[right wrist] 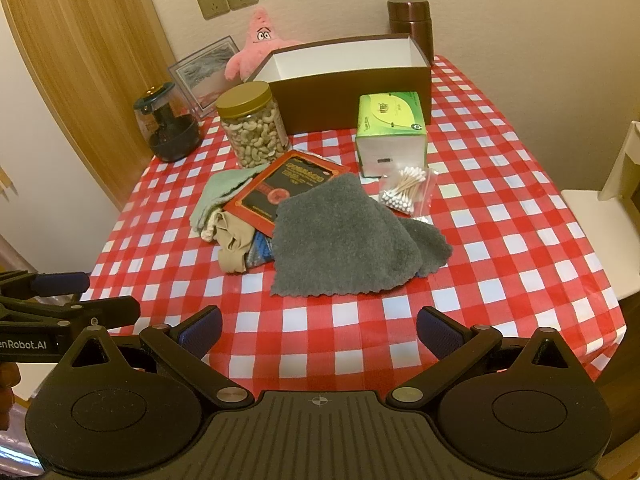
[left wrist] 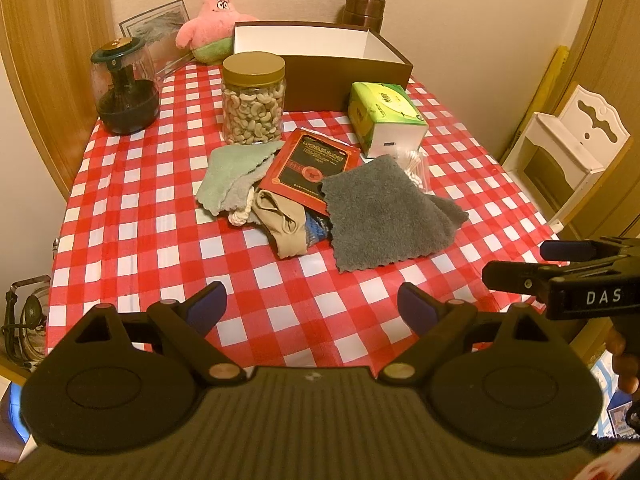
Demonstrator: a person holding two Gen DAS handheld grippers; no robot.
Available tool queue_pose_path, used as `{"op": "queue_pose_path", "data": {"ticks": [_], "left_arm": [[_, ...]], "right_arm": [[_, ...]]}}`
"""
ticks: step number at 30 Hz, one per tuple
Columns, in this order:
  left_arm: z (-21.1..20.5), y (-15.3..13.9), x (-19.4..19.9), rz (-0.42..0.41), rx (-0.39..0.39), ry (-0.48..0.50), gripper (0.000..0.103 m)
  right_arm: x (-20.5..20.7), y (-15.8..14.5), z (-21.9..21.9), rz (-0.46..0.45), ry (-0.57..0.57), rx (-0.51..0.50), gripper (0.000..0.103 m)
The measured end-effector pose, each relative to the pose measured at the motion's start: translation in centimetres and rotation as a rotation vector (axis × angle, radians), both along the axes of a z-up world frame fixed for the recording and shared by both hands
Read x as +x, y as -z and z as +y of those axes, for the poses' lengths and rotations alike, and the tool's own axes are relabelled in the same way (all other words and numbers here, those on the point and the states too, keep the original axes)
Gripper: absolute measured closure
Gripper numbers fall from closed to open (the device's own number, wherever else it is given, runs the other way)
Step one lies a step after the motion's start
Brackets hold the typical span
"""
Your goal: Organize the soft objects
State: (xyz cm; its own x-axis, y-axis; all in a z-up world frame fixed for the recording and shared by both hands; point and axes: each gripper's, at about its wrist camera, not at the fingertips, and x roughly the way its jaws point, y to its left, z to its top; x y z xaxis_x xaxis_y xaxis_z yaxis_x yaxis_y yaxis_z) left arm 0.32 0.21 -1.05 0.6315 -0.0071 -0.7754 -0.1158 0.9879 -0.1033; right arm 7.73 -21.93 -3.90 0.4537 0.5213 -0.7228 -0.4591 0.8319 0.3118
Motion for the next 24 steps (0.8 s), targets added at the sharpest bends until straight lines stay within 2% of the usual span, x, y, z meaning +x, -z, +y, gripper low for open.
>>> {"op": "queue_pose_path", "data": {"ticks": [24], "left_arm": [[0.09,0.33,0.38,0.007,0.001,-0.001,0.011]], "right_arm": [[0.37,0.34,0.1,0.004,0.003,0.001,0.0]]}}
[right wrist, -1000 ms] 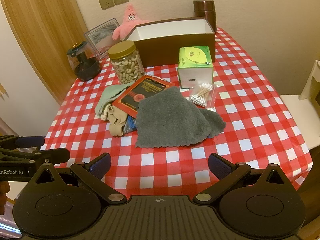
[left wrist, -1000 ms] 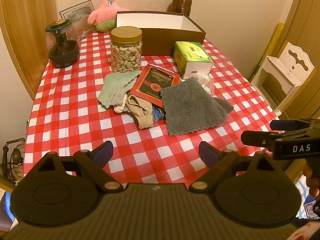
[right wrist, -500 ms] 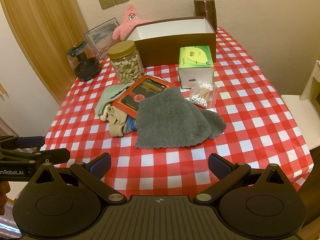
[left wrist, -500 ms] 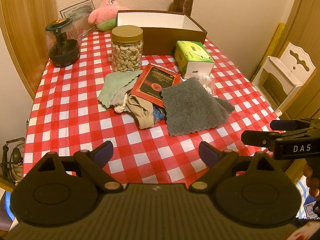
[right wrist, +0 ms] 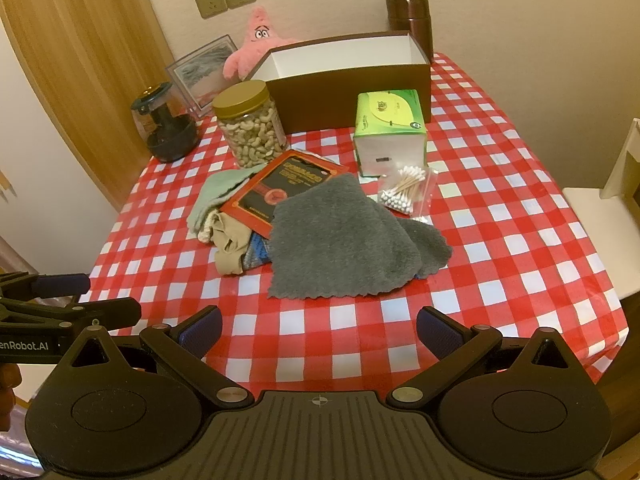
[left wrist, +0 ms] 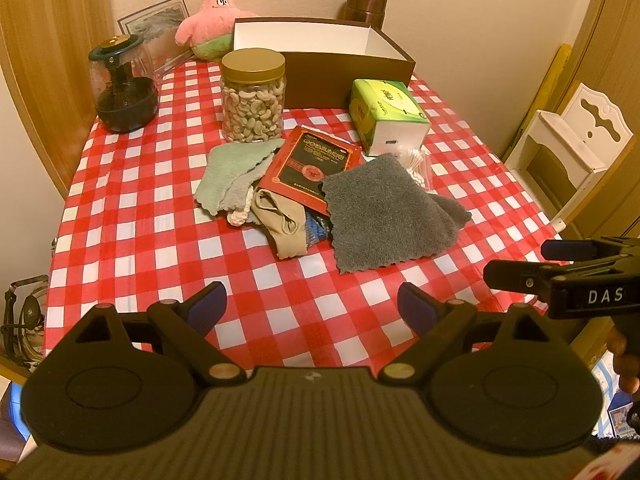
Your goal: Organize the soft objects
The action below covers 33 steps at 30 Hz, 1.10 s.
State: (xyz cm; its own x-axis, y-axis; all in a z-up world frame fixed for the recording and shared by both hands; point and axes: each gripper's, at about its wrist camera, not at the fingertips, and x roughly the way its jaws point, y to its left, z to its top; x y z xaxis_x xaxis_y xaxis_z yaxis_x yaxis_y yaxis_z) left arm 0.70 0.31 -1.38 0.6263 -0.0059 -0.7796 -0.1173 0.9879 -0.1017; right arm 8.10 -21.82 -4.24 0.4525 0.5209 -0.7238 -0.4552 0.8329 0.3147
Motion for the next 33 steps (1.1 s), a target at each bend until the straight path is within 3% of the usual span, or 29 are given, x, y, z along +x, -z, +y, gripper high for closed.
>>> {"op": "queue_pose_path", "data": {"ticks": [20,33], "left_arm": [[0.4,1.2,0.8,0.014,-0.004,0.0,0.012],[-0.7,2.0,4.1,0.02,-0.021,0.04,0.012]], "right_arm": [[1.0,0.4,-0.1,-0.001,-0.002,0.013,0.0],[3.8,1.7,-1.3,-0.013,-0.002,0.04,0.0]]}}
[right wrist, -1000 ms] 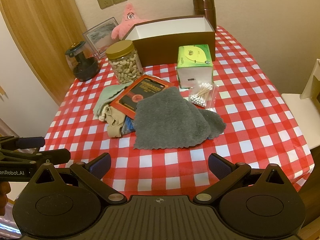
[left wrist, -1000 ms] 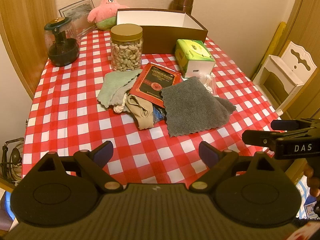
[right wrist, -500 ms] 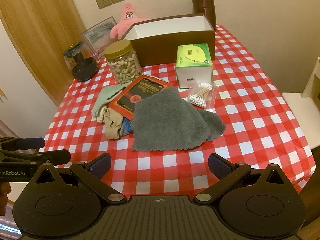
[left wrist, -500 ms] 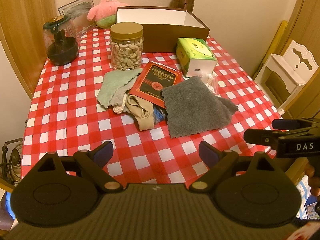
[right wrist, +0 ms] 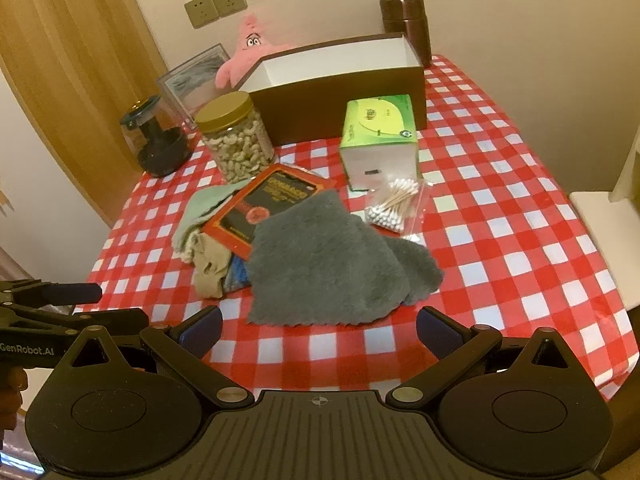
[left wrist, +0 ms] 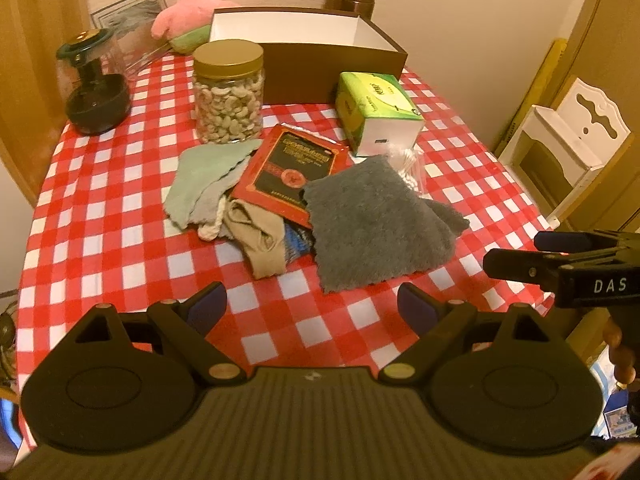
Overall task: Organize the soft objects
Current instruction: 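Close the left tool on the grey fleece cloth while the right tool nears the swab bag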
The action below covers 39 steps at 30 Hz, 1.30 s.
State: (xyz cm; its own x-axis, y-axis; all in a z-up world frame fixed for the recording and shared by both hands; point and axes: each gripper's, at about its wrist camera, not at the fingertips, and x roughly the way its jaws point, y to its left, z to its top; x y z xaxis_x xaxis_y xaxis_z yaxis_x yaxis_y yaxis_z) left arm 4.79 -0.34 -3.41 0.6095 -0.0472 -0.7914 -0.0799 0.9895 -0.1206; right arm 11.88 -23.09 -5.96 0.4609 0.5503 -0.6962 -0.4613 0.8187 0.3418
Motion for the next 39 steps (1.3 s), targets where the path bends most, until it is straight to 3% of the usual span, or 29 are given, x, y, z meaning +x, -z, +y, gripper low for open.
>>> {"op": "queue_pose_path", "data": {"ticks": [11,16,21,39], "left_arm": [[-1.3,1.2,4.0,-0.001,0.013,0.03,0.016],[-1.4,1.7,5.7,0.0,0.021,0.027,0.016],[-1.5,2.3,7.5,0.001,0.023,0.024,0.016],[-4.8,6.2,14.8,0.062,-0.06,0.062,0.016]], "right_arm": [[3.4,1.6,-1.3,-0.01,-0.004,0.025,0.001],[5.5,2.6,-1.0,0.003,-0.037,0.031,0.009],[7.5,3.5,-0.6,0.025,-0.056,0.028,0.01],[13.4,7.6,-3.1,0.124,-0.019,-0.058,0.011]]}}
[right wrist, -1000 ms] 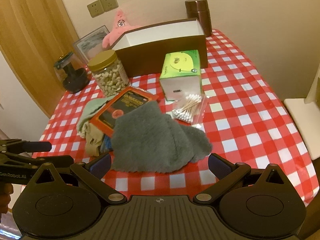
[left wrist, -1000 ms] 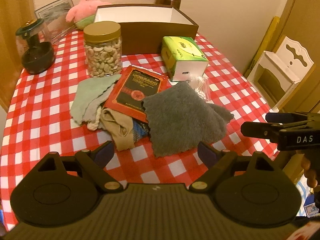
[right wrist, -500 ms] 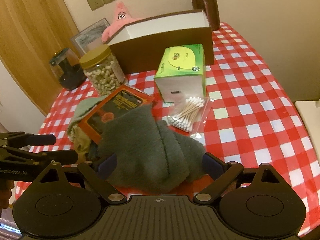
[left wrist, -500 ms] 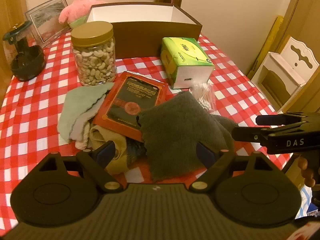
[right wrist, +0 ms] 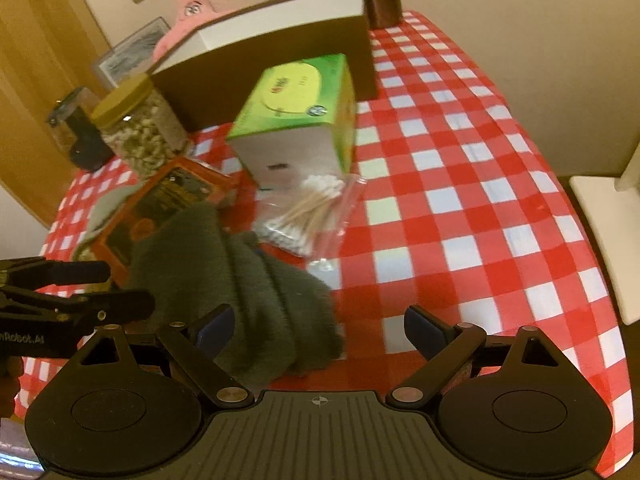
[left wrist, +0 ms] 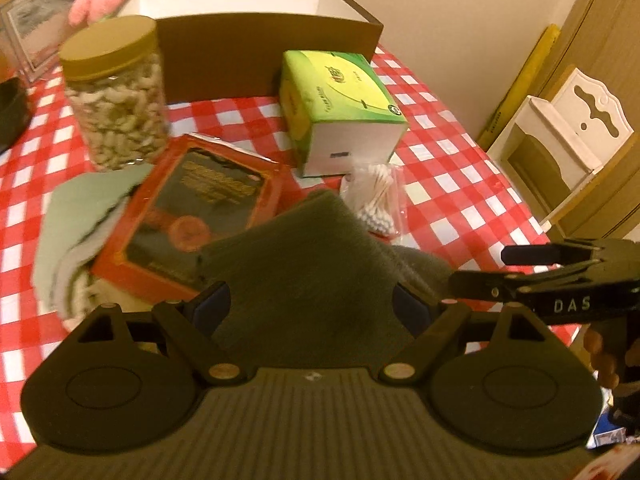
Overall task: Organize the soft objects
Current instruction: 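Close the left tool on the grey fleece cloth while the right tool nears the swab bag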
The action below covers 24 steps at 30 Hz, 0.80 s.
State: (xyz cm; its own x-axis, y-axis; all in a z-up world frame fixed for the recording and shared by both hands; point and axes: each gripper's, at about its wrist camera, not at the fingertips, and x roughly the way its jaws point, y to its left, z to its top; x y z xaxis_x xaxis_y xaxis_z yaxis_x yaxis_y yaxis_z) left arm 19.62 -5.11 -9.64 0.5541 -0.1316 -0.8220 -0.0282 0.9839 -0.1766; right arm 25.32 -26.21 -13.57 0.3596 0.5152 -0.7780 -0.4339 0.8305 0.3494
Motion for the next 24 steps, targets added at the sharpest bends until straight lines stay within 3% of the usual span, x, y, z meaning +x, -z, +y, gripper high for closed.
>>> {"op": "queue_pose_path", "data": {"ticks": [6,17,19,22,24], "left_arm": [[-2.1,1.7,2.9,0.041,0.001,0.007,0.016],[-5.4,4.5,5.1,0.088,0.172,-0.019,0.017],[-5.7,4.6,4.9,0.082,0.201,-0.015,0.023],[-5.6,4.5,4.5,0.07,0.235,-0.01,0.043],[-5.2,4.2,4.1,0.066,0.241,-0.012,0.061]], "right_arm": [[1.6,1.1,-1.5,0.032,0.027,-0.018,0.011],[3.8,2.5,-3.0,0.075,0.035,-0.051,0.011],[4.0,2.7,-2.9,0.078,0.028,-0.054,0.011],[4.2,2.9,-2.8,0.078,0.02,-0.051,0.011],[4.3,2.9,-2.7,0.078,0.016,-0.052,0.011]]}}
